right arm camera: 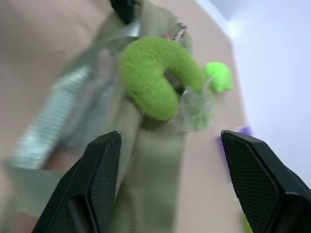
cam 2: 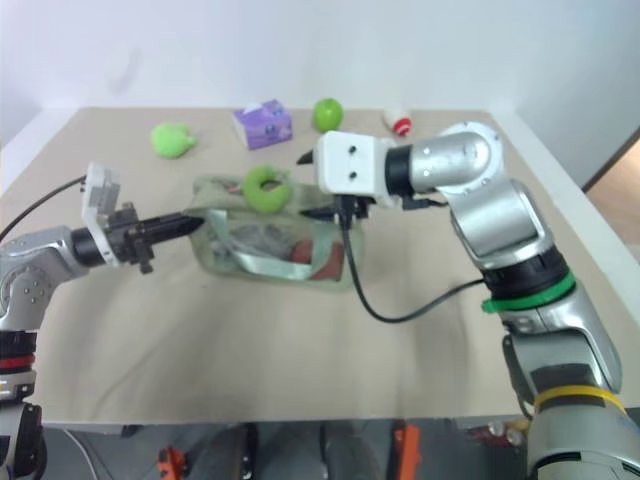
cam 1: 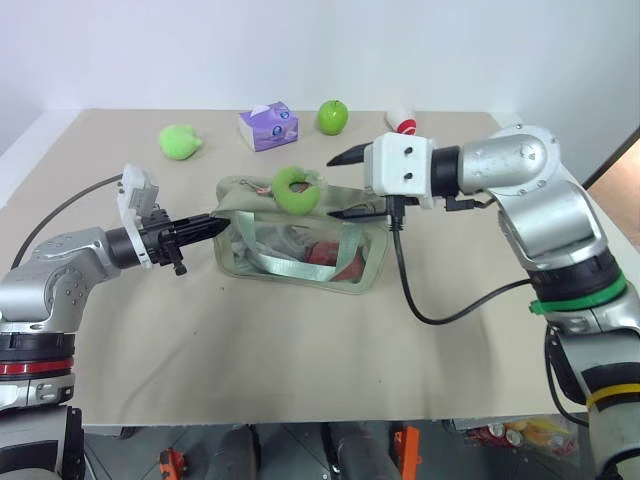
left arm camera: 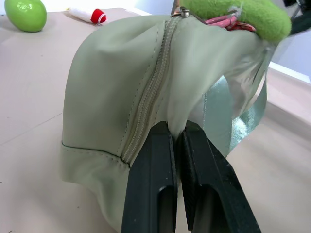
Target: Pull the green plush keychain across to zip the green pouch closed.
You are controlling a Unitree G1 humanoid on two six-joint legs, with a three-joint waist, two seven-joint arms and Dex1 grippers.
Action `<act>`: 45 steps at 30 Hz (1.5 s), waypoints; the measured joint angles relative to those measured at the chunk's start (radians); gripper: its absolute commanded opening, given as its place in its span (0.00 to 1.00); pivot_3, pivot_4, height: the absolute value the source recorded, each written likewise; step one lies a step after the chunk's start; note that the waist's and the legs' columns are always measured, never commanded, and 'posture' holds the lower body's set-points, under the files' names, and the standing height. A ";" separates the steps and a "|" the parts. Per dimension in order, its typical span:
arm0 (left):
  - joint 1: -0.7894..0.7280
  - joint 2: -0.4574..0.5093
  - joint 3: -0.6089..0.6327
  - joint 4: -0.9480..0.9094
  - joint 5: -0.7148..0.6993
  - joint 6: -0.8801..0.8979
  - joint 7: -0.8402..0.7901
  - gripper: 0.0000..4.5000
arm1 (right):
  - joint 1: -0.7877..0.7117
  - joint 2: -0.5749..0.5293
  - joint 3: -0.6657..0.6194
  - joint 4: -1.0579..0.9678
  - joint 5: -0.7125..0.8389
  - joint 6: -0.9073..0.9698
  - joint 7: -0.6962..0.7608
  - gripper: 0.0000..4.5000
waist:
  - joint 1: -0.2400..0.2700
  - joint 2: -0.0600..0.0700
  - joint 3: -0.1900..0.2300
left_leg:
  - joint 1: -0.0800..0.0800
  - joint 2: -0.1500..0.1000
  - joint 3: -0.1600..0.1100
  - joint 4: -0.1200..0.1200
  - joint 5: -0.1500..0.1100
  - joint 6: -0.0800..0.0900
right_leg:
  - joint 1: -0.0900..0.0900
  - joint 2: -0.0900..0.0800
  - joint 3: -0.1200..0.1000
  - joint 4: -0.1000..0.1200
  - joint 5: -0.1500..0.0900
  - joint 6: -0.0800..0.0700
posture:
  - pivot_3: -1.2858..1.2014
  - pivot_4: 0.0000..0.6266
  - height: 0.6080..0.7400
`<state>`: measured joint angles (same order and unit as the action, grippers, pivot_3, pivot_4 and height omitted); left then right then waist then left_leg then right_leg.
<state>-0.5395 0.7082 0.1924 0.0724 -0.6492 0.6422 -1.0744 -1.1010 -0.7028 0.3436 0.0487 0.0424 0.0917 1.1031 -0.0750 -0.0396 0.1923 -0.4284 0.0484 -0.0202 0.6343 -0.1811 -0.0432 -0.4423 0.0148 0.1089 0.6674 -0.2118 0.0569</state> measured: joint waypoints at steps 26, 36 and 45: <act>0.033 -0.019 0.014 -0.038 -0.035 0.000 0.046 0.00 | -0.083 0.099 -0.008 0.195 -0.058 -0.179 0.051 0.75 | 0.001 0.000 0.000 | 0.000 0.000 -0.001 0.000 0.000 0.000 | 0.001 0.000 -0.001 0.000 0.000 -0.001 | 0.52 0.24 1.00; 0.050 -0.019 0.021 -0.054 -0.042 0.000 0.065 0.00 | -0.096 0.159 -0.008 0.274 -0.088 -0.223 0.047 0.58 | 0.000 0.000 0.000 | 0.000 0.000 -0.001 0.000 0.000 0.000 | 0.001 0.000 -0.001 0.000 0.000 -0.001 | 0.52 0.24 1.00; 0.056 -0.019 0.022 -0.056 -0.057 0.000 0.070 0.00 | -0.097 0.164 -0.008 0.304 -0.088 -0.245 0.060 0.02 | 0.000 0.000 0.000 | 0.000 0.000 -0.001 0.000 0.000 0.000 | 0.001 0.000 -0.001 0.000 0.000 -0.001 | 0.52 0.24 1.00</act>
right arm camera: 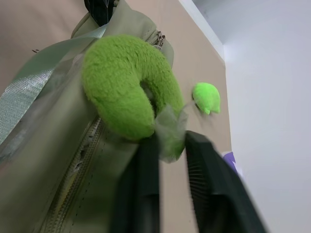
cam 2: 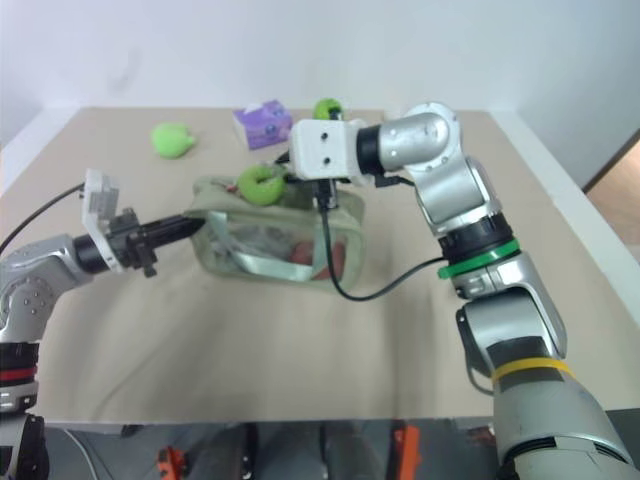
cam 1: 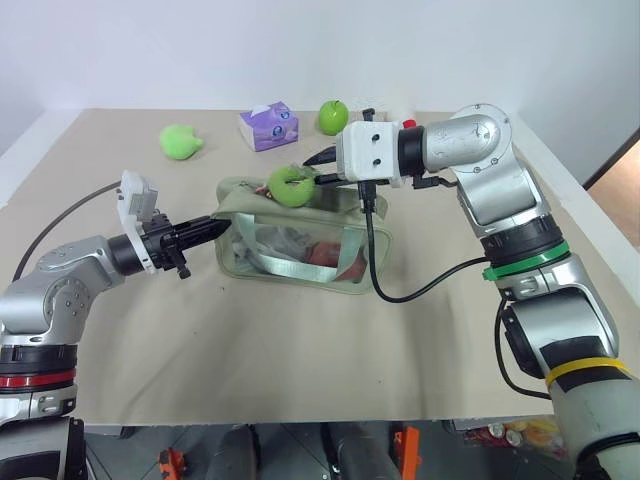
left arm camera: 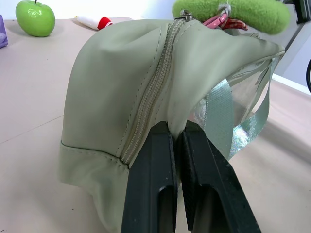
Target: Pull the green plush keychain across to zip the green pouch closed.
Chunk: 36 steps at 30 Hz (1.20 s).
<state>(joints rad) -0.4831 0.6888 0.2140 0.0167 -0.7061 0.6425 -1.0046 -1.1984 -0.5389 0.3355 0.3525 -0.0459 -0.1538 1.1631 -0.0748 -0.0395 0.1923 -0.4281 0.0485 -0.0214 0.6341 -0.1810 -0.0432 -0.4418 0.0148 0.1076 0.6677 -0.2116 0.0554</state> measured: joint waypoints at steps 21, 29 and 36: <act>-0.001 -0.007 -0.001 0.002 0.000 -0.007 -0.002 0.00 | -0.023 -0.229 -0.108 0.033 0.091 0.092 0.163 0.02 | 0.002 0.000 0.000 | 0.000 -0.001 0.000 -0.001 0.000 0.000 | 0.000 -0.001 0.000 0.000 -0.001 0.000 | 0.52 0.24 1.00; -0.014 -0.011 -0.010 0.020 0.001 -0.009 -0.009 0.00 | 0.031 -0.461 -0.114 0.007 0.054 0.049 0.266 0.02 | 0.003 0.002 0.001 | 0.000 -0.002 0.001 0.000 0.000 0.000 | 0.000 -0.002 0.001 0.000 -0.003 -0.002 | 0.52 0.24 1.00; -0.026 -0.014 -0.019 0.036 0.002 -0.010 -0.022 0.00 | 0.232 -0.655 -0.113 -0.124 0.007 -0.022 0.354 0.02 | 0.005 0.002 0.001 | 0.002 -0.002 0.001 0.000 0.000 0.000 | 0.002 -0.002 0.001 0.000 -0.004 -0.002 | 0.52 0.24 1.00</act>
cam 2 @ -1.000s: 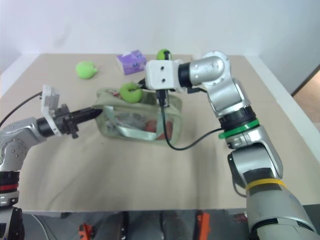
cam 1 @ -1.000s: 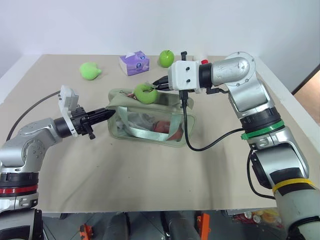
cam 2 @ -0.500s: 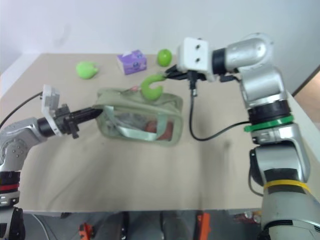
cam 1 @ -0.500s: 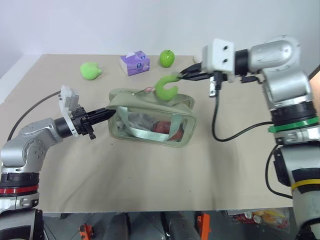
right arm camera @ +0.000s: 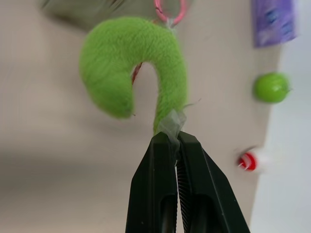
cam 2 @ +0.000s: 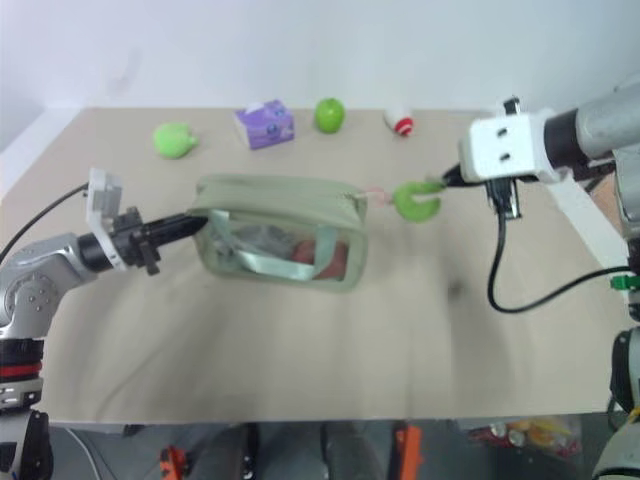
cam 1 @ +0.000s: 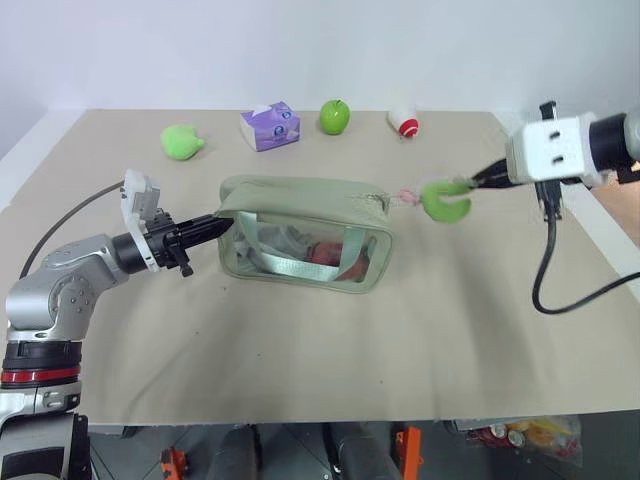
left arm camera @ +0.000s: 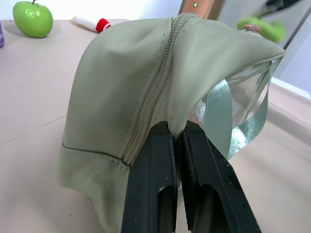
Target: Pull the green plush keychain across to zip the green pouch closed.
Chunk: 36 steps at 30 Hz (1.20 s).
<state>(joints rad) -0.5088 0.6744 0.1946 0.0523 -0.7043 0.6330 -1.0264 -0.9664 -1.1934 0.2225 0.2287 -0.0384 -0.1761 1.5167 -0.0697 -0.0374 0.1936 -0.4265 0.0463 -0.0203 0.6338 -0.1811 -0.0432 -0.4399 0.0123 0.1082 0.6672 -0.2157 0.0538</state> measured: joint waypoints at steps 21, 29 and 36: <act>0.013 0.000 0.004 -0.018 -0.004 0.040 0.018 0.00 | 0.371 0.239 0.164 0.103 -0.549 -0.469 -0.724 0.02 | -0.014 -0.011 -0.007 | 0.023 0.000 0.002 0.002 0.003 -0.002 | 0.020 -0.001 0.003 -0.002 0.004 0.001 | 0.52 0.24 1.00; 0.026 -0.010 0.011 -0.028 -0.016 0.045 0.040 0.00 | 0.305 0.265 0.152 0.179 -0.370 -0.390 -0.535 0.02 | -0.012 -0.012 -0.008 | 0.022 0.000 0.002 0.001 0.003 -0.002 | 0.021 -0.001 0.002 -0.002 0.003 0.001 | 0.52 0.24 1.00; 0.029 -0.032 0.019 -0.028 -0.024 0.045 0.057 0.00 | 0.218 0.230 0.091 0.280 -0.189 -0.188 -0.296 0.02 | -0.008 -0.007 -0.004 | 0.020 0.000 0.002 -0.001 0.003 -0.002 | 0.019 -0.001 0.003 -0.002 0.003 0.001 | 0.52 0.24 1.00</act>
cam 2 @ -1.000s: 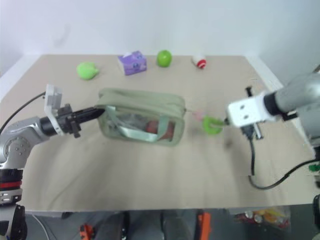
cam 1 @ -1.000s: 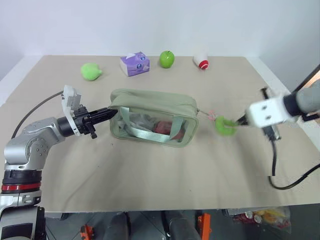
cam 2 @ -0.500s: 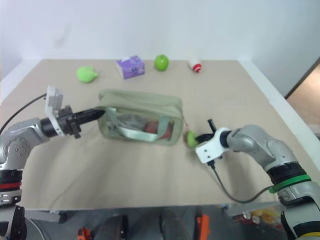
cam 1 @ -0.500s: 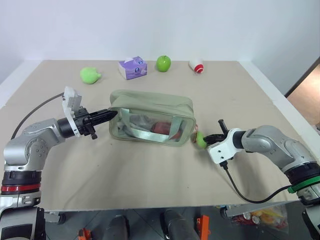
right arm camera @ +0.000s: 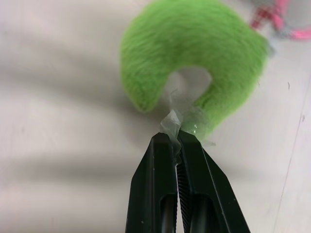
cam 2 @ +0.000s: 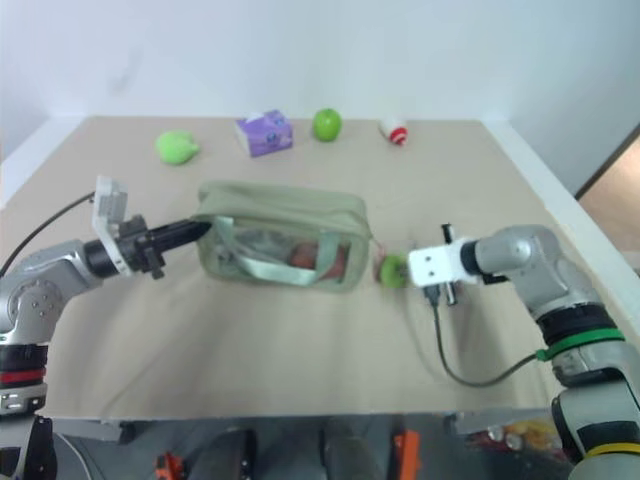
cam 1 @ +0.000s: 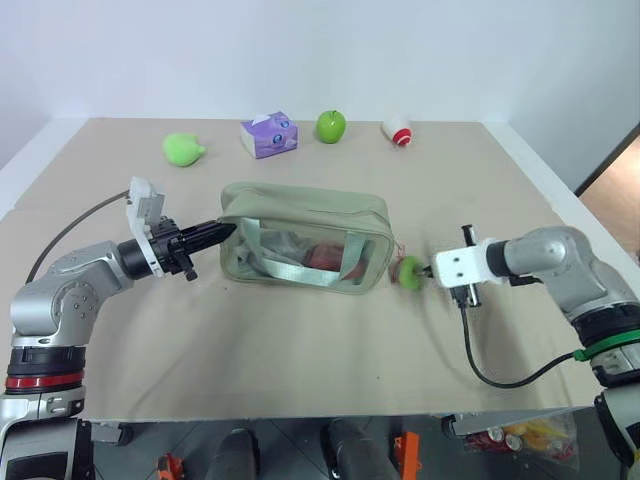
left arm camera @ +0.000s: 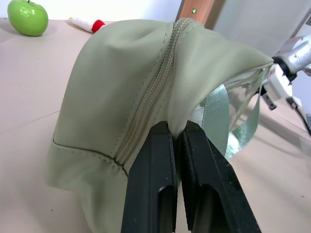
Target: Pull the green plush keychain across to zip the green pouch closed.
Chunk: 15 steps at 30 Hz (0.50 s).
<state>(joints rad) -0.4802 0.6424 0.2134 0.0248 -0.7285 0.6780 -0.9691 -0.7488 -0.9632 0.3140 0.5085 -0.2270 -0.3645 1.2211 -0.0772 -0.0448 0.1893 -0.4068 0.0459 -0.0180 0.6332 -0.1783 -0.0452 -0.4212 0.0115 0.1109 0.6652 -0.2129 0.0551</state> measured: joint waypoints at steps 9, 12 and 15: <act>-0.002 -0.015 0.000 0.000 -0.017 -0.001 0.005 0.00 | 0.140 -0.118 -0.036 -0.197 0.117 0.139 0.220 0.02 | 0.005 0.002 0.000 | -0.001 -0.001 -0.001 -0.007 0.000 0.000 | -0.002 0.000 0.000 0.000 -0.006 0.000 | 0.52 0.24 1.00; -0.002 -0.020 0.000 0.000 -0.018 -0.002 0.009 0.00 | 0.165 -0.137 -0.037 -0.237 0.123 0.152 0.238 0.02 | 0.004 0.002 0.000 | -0.001 -0.001 -0.001 -0.007 -0.001 0.000 | -0.002 0.000 0.000 0.000 -0.006 0.000 | 0.52 0.24 1.00; -0.001 -0.020 0.001 -0.001 -0.019 -0.002 0.014 0.00 | 0.148 -0.121 -0.037 -0.215 0.108 0.159 0.211 0.02 | 0.002 0.002 0.000 | 0.000 -0.001 -0.001 -0.006 -0.001 0.000 | -0.002 0.000 0.000 0.000 -0.006 0.000 | 0.52 0.24 1.00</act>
<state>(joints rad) -0.4813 0.6221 0.2147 0.0238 -0.7473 0.6761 -0.9547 -0.6012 -1.0839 0.2768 0.2940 -0.1186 -0.2054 1.4324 -0.0749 -0.0433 0.1896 -0.4072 0.0448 -0.0189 0.6268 -0.1793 -0.0457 -0.4232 0.0114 0.1109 0.6652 -0.2187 0.0552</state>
